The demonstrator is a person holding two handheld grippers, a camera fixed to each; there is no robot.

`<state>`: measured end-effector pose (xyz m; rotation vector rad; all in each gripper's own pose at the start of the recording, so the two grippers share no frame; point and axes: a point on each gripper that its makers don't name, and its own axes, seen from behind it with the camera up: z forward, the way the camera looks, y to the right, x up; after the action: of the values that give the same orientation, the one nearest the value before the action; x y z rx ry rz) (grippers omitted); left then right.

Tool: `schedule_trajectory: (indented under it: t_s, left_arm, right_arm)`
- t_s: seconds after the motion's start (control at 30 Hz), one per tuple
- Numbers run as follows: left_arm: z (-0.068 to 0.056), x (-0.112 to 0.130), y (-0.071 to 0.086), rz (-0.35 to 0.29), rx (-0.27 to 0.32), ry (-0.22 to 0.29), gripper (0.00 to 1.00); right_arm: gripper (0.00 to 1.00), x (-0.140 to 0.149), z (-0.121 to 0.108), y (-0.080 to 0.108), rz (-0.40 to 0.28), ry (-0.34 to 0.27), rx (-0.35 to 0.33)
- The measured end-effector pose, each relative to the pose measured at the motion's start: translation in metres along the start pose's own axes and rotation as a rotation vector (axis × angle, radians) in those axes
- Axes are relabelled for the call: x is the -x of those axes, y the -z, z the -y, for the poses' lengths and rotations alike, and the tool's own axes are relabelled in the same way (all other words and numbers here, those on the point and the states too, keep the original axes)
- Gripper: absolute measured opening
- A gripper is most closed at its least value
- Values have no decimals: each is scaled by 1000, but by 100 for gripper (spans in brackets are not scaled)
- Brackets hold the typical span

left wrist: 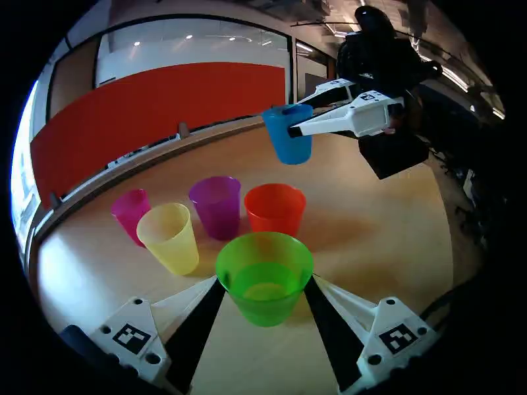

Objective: Pour water

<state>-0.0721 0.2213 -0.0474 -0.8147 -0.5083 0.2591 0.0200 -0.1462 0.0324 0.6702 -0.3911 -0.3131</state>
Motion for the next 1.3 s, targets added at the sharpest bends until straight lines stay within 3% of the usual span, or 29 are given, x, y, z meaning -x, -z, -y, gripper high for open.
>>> schedule_trajectory:
  t_s: [0.4, 1.3]
  left_arm:
    - [1, 10, -2, 17, 4, 1, 84]
    - [-3, 20, 2, 36, 13, 13, 85]
  right_arm:
    - [92, 11, -2, -4, 24, -5, -3]
    - [92, 78, -1, -26, 161, -52, -24]
